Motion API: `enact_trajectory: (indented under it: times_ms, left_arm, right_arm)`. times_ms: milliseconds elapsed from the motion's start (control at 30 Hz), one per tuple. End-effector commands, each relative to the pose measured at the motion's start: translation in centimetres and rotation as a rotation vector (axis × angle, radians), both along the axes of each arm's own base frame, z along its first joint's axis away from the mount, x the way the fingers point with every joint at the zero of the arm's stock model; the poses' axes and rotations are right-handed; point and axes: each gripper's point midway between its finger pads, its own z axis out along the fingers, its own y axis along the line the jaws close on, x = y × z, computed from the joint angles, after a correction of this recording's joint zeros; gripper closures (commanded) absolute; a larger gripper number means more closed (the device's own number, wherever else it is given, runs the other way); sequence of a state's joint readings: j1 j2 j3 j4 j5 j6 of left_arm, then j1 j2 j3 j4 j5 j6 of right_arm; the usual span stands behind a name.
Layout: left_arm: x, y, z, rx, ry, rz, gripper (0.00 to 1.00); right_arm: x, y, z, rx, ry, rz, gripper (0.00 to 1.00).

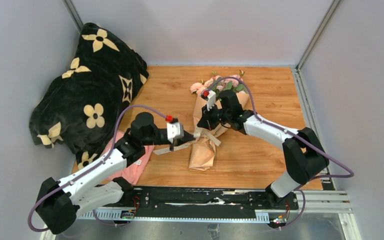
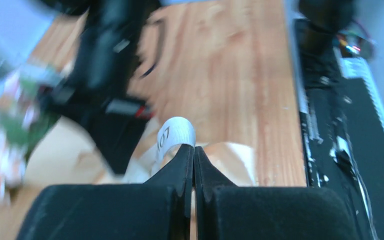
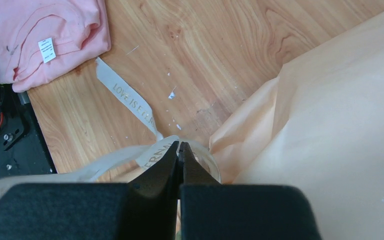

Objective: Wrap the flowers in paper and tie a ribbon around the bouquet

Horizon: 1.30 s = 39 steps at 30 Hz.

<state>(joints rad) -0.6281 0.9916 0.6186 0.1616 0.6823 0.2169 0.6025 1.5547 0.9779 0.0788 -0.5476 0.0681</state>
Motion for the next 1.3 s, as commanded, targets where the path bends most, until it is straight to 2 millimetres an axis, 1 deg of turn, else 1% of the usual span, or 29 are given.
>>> enact_trajectory:
  times_ms: [0, 67, 100, 167, 200, 300, 367, 467, 533, 667, 733, 767, 833, 900, 967, 1067, 1133, 1167, 1267]
  left_arm:
    - [-5.5, -2.9, 0.2, -0.001, -0.312, -0.396, 1.00]
    - [-6.4, -4.4, 0.3, 0.000, -0.346, -0.468, 1.00]
    - [-7.7, -5.5, 0.0, 0.008, -0.379, -0.525, 1.00]
    - [-9.8, -7.1, -1.2, 0.034, -0.441, -0.629, 1.00]
    - [-10.6, -7.8, -1.9, 0.047, -0.462, -0.664, 1.00]
    - [-11.6, -9.7, -3.8, 0.084, -0.549, -0.739, 1.00]
    - [-11.9, -10.7, -4.5, 0.091, -0.620, -0.779, 1.00]
    - [-12.2, -12.7, -4.2, 0.084, -0.641, -0.810, 1.00]
    - [-12.9, -13.7, -3.7, 0.065, -0.667, -0.841, 0.98]
    - [-14.2, -14.8, -5.1, 0.070, -0.654, -0.899, 0.86]
    - [-15.1, -15.3, -5.4, 0.054, -0.683, -0.944, 0.81]
    - [-15.6, -15.6, -5.2, 0.035, -0.704, -0.967, 0.72]
    - [-16.0, -16.1, -5.0, 0.019, -0.723, -0.986, 0.52]
    - [-15.7, -16.3, -5.3, 0.037, -0.739, -0.975, 0.22]
    - [-15.0, -16.4, -5.7, 0.065, -0.763, -0.949, 0.02]
    - [-13.6, -16.3, -5.3, 0.113, -0.793, -0.877, 0.00]
    - [-12.8, -15.5, -4.4, 0.139, -0.806, -0.839, 0.00]
    - [-12.3, -14.9, -4.5, 0.165, -0.797, -0.830, 0.00]
    - [-12.1, -11.5, -5.2, 0.258, -0.783, -0.856, 0.00]
  right_arm:
    - [0.1, 0.0, 0.4, 0.014, 0.065, 0.013, 1.00]
    - [0.4, -0.1, 0.3, 0.020, 0.075, 0.020, 1.00]
    - [0.5, -0.1, 0.4, 0.020, 0.076, 0.024, 1.00]
    - [0.5, -0.3, 0.2, 0.002, 0.080, 0.037, 1.00]
    - [0.6, -0.4, 0.1, -0.007, 0.077, 0.041, 1.00]
    - [0.6, -0.6, 0.0, -0.025, 0.078, 0.058, 1.00]
    - [0.5, -0.7, 0.1, -0.025, 0.073, 0.063, 1.00]
    - [0.1, -0.8, 0.3, -0.013, 0.079, 0.076, 1.00]
    - [-0.1, -0.7, 0.3, -0.022, 0.068, 0.109, 1.00]
    - [-0.2, -0.9, -0.1, -0.034, 0.076, 0.119, 1.00]
    - [-0.3, -0.8, -0.3, -0.034, 0.076, 0.124, 1.00]
    - [-0.2, -0.8, -0.2, -0.034, 0.072, 0.126, 1.00]
    - [-0.2, -0.9, -0.3, -0.036, 0.073, 0.126, 1.00]
    - [-0.3, -1.0, -0.3, -0.040, 0.072, 0.127, 1.00]
    - [-0.4, -1.1, -0.4, -0.045, 0.071, 0.129, 1.00]
    - [-0.4, -1.2, -0.4, -0.049, 0.066, 0.127, 1.00]
    - [-0.3, -1.2, -0.3, -0.055, 0.066, 0.129, 1.00]
    - [-0.3, -1.2, -0.2, -0.055, 0.068, 0.129, 1.00]
    - [-0.4, -1.1, 0.0, -0.051, 0.068, 0.133, 1.00]
